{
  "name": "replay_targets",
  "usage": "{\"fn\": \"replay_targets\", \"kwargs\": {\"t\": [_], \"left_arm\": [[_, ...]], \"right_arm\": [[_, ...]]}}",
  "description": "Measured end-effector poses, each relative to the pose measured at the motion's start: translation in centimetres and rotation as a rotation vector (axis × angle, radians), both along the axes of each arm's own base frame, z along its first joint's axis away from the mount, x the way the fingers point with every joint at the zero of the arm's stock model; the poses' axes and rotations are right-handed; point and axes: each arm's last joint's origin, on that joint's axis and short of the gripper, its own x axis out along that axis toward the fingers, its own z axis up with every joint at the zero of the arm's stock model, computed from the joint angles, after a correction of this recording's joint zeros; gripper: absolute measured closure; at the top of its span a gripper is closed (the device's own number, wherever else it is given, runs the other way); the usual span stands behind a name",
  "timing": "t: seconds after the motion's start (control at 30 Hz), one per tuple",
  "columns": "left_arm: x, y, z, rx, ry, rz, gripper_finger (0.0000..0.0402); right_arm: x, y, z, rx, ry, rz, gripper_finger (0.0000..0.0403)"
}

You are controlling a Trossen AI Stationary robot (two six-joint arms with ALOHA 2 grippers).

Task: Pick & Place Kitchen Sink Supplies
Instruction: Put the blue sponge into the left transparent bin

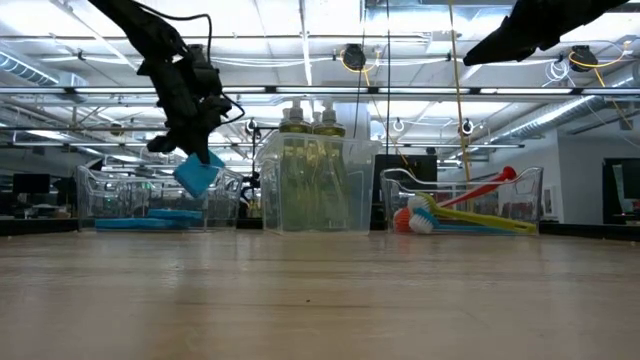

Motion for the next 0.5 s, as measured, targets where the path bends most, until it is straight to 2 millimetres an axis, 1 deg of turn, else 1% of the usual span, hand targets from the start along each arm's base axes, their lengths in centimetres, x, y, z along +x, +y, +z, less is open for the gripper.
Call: {"fn": "replay_targets", "kwargs": {"t": [0.1, 0.3, 0.5], "left_arm": [[0.3, 0.4, -0.8, -0.001, 0.020, -0.011, 0.0392], [1.0, 1.4, -2.0, 0.003, 0.007, -0.013, 0.0392], [1.0, 2.0, -3.2, -0.023, 0.029, -0.011, 0.0392]], "right_arm": [[0.0, 0.0, 0.0, 0.000, 0.000, 0.000, 0.0282], [0.0, 0.0, 0.0, 0.000, 0.000, 0.000, 0.0280], [0.0, 0.0, 0.0, 0.000, 0.000, 0.000, 0.0283]]}}
